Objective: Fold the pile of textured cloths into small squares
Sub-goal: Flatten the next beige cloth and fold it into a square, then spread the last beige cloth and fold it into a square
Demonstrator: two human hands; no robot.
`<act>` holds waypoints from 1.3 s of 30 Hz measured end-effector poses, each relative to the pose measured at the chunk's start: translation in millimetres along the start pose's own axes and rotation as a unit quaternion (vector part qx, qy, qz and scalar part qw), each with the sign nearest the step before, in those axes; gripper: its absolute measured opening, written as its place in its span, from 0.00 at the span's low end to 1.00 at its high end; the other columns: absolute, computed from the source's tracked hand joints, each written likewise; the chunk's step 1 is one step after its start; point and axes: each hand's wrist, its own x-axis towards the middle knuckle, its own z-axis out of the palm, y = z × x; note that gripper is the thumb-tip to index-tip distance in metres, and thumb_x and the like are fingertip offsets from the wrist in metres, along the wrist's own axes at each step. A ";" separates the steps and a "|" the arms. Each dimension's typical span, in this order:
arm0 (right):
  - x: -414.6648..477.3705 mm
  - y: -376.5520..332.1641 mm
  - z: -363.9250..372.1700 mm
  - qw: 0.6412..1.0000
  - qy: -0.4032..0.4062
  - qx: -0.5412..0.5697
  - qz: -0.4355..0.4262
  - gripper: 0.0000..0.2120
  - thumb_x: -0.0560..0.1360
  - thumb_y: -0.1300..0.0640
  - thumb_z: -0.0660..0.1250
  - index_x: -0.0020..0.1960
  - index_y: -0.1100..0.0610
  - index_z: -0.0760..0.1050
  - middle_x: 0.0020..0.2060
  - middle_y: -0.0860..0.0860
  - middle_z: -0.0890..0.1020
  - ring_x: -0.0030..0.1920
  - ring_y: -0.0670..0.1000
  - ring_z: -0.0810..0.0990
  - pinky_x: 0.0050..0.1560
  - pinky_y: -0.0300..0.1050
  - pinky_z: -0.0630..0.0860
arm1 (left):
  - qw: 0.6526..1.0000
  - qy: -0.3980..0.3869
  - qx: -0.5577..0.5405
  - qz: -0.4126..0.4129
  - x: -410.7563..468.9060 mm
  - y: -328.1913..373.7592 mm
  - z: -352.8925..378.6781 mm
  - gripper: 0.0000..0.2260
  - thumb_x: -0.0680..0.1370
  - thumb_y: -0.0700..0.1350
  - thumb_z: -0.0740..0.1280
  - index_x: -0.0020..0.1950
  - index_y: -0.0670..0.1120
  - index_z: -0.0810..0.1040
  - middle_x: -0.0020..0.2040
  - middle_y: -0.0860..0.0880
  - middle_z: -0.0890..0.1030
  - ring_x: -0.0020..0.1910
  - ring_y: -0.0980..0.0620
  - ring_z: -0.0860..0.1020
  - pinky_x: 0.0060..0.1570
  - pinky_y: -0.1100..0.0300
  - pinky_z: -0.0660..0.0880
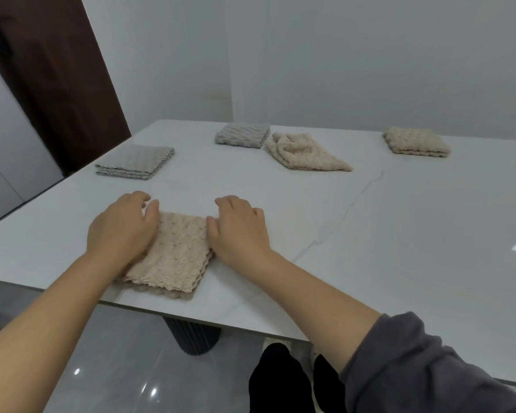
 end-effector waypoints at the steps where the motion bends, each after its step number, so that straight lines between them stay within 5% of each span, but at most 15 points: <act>1: -5.1 -3.9 -0.1 0.999 -0.027 0.002 -0.024 0.25 0.83 0.49 0.49 0.76 0.60 0.58 0.76 0.55 0.60 0.77 0.56 0.54 0.74 0.56 0.51 | 0.998 -0.033 -0.043 0.037 -1.9 -1.3 -3.4 0.20 0.83 0.52 0.52 0.72 0.48 0.69 0.71 0.49 0.71 0.69 0.47 0.69 0.63 0.50 0.67; 3: -17.0 -12.4 5.7 0.994 -0.091 -0.018 -0.053 0.30 0.83 0.46 0.46 0.79 0.60 0.45 0.79 0.55 0.46 0.78 0.54 0.39 0.75 0.61 0.38 | 0.982 -0.125 -0.053 0.128 -9.5 -4.3 -3.8 0.23 0.83 0.53 0.50 0.78 0.52 0.57 0.78 0.56 0.56 0.77 0.56 0.53 0.74 0.54 0.52; 5: -26.8 -15.9 18.1 0.988 -0.136 -0.046 -0.053 0.33 0.83 0.43 0.44 0.79 0.61 0.40 0.79 0.55 0.41 0.78 0.54 0.35 0.74 0.63 0.33 | 0.964 -0.211 -0.019 0.162 -18.4 -8.7 4.1 0.25 0.83 0.55 0.46 0.79 0.54 0.47 0.78 0.60 0.45 0.76 0.63 0.42 0.76 0.56 0.41; 13: -26.0 -0.5 12.1 0.985 -0.166 -0.024 -0.051 0.34 0.82 0.40 0.44 0.79 0.58 0.39 0.79 0.53 0.40 0.78 0.52 0.35 0.74 0.64 0.34 | 0.949 -0.277 0.071 0.132 -12.0 1.7 0.3 0.25 0.82 0.56 0.42 0.79 0.54 0.41 0.77 0.60 0.39 0.74 0.65 0.37 0.73 0.51 0.31; 23: -2.4 128.4 -45.8 0.990 -0.103 -0.081 0.050 0.32 0.83 0.44 0.47 0.79 0.59 0.43 0.79 0.53 0.44 0.79 0.52 0.40 0.75 0.62 0.39 | 0.935 -0.250 0.046 0.248 25.2 139.9 41.5 0.29 0.83 0.52 0.53 0.80 0.49 0.44 0.80 0.52 0.48 0.78 0.57 0.44 0.76 0.50 0.41; 33: 61.9 238.4 -74.6 0.981 -0.086 -0.103 0.137 0.31 0.83 0.45 0.47 0.79 0.60 0.43 0.79 0.53 0.45 0.79 0.52 0.42 0.75 0.65 0.41 | 0.950 -0.206 0.013 0.236 103.4 238.7 124.6 0.26 0.83 0.48 0.54 0.79 0.46 0.51 0.80 0.49 0.50 0.78 0.51 0.47 0.76 0.46 0.49; 36: 82.2 250.6 -73.0 0.988 -0.061 -0.088 0.114 0.30 0.83 0.47 0.47 0.79 0.60 0.46 0.79 0.53 0.48 0.79 0.51 0.43 0.74 0.65 0.41 | 0.955 -0.183 -0.006 0.232 118.2 253.6 144.6 0.24 0.82 0.47 0.55 0.78 0.46 0.56 0.78 0.48 0.57 0.77 0.48 0.54 0.73 0.45 0.56; 39: 92.6 259.1 -71.6 0.990 -0.020 -0.095 0.103 0.27 0.82 0.49 0.50 0.78 0.58 0.53 0.76 0.53 0.61 0.75 0.54 0.58 0.74 0.65 0.48 | 0.966 -0.138 -0.013 0.218 126.7 263.2 154.5 0.19 0.81 0.46 0.57 0.72 0.45 0.68 0.68 0.45 0.71 0.67 0.45 0.68 0.62 0.49 0.68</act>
